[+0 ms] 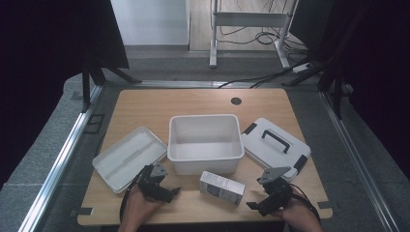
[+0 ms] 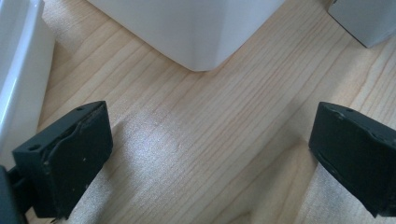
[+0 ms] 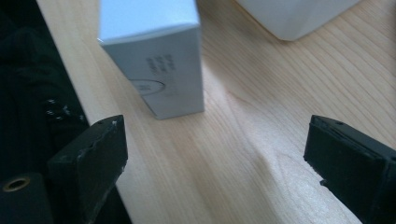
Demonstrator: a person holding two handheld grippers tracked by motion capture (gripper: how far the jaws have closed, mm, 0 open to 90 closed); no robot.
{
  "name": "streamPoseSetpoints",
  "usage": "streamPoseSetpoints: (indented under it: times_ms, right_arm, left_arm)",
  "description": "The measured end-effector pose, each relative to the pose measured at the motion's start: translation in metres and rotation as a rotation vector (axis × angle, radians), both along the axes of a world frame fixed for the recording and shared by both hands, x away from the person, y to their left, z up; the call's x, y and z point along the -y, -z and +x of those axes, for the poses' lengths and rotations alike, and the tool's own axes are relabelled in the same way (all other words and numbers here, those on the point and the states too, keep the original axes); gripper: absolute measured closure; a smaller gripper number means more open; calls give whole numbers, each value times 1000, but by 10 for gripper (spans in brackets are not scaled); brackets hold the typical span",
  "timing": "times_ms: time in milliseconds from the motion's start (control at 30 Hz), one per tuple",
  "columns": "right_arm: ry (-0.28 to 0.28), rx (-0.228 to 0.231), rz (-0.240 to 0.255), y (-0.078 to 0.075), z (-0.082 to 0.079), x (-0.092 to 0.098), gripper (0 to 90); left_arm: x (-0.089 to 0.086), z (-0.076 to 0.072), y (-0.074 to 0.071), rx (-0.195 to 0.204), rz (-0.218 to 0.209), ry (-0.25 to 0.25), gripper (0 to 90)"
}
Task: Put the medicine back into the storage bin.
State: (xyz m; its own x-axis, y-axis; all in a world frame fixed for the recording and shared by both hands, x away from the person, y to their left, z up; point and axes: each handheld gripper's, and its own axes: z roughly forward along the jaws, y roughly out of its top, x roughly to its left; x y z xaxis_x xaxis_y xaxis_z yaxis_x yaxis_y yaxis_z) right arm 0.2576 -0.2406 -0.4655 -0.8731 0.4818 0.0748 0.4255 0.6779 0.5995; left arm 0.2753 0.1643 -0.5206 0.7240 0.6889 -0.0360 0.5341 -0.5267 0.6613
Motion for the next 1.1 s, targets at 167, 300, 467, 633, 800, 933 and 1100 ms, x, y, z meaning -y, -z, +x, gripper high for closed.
streamPoseSetpoints:
  times_ms: [167, 300, 467, 633, 800, 933, 1100]
  right_arm:
    - [-31, -17, -53, -9, 2, -13, 62]
    - [-63, -27, -106, -18, 5, -29, 85]
    - [-118, -25, -176, -28, 14, -54, 131]
    - [-174, -32, -253, -32, 23, -80, 175]
    - [-209, -41, -308, -34, 27, -102, 227]
    - [-234, -54, -351, -33, 30, -117, 276]
    - [-255, -55, -402, -30, 33, -133, 325]
  left_arm:
    - [0, -1, 0, 4, -7, 5, 12]
    - [0, 0, 0, 3, -7, 5, 11]
    - [0, -1, 0, 3, -6, 4, 11]
    - [0, -1, 0, 3, -6, 2, 12]
    - [0, -1, 0, 3, -6, 3, 13]
    - [0, -1, 0, 3, -9, 0, 13]
    - [0, -2, 0, 7, -10, 8, 29]
